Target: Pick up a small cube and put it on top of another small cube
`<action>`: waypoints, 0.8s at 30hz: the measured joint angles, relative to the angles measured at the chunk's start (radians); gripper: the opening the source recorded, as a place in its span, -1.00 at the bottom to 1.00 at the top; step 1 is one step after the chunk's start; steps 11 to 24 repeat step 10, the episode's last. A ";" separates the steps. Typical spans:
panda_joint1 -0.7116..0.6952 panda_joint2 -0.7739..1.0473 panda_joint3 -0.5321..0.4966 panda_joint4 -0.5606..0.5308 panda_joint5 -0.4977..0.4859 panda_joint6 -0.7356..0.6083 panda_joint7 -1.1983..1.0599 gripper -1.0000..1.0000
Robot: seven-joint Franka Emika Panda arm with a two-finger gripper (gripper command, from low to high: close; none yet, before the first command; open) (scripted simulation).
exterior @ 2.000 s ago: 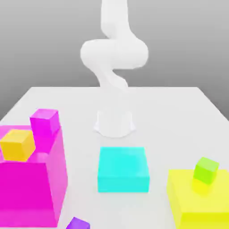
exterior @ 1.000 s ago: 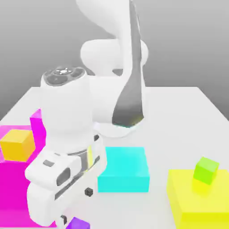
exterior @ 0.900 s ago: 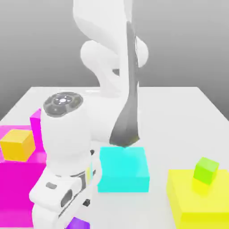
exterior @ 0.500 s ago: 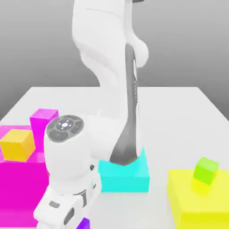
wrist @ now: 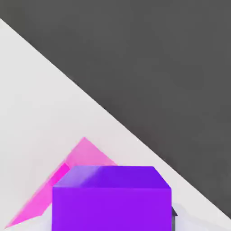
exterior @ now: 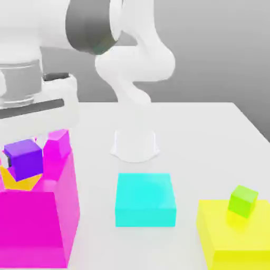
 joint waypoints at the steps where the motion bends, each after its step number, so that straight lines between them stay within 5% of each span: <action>1: -0.010 -0.025 -0.005 0.006 0.001 -0.037 0.027 -1.00; 6: -0.022 0.016 -0.019 -0.080 0.037 0.061 0.047 -1.00; 7: -0.023 0.026 -0.020 -0.095 0.040 0.086 0.045 1.00; 24: -0.023 0.026 -0.020 -0.095 0.040 0.086 0.045 1.00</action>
